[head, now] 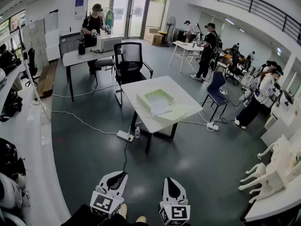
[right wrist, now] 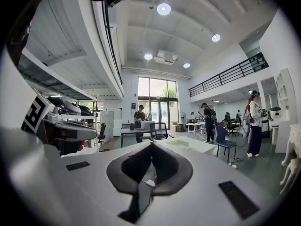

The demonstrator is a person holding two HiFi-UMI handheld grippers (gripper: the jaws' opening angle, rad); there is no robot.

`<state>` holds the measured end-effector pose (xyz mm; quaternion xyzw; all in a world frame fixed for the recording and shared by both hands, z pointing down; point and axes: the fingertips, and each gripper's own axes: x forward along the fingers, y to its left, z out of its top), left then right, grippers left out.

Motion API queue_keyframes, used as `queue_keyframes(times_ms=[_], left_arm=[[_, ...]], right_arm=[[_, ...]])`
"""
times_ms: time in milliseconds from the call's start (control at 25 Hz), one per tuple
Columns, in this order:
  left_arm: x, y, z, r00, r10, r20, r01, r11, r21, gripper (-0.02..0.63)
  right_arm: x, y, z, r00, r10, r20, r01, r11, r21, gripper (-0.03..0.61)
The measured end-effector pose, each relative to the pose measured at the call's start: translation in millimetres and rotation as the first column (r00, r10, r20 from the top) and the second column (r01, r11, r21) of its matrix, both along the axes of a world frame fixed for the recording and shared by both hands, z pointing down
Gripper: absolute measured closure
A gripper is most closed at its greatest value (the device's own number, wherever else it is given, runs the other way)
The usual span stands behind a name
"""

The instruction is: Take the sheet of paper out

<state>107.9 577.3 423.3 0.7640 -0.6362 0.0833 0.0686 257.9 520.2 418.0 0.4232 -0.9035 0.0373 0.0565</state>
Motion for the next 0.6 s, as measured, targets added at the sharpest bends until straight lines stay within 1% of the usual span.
queue_keyframes(times_ms=[240,400,600], left_arm=[[-21,-7,-7,1.000,-0.025,-0.011,0.025,1.000,0.011,0.575],[-37,-12,-11,1.000,-0.025,-0.013,0.025,1.000,0.014,0.575],[-72,-21,-7,1.000,-0.009,-0.013,0.010,0.999,0.038,0.575]], right_arm=[[-16,-6,-1,1.000,0.007,-0.009,-0.007,1.000,0.004,0.562],[-30,-12,-3,1.000,0.020,-0.016,-0.020,1.000,0.003,0.561],[-66,-20,-8,1.000,0.021,-0.011,-0.021,1.000,0.011,0.561]])
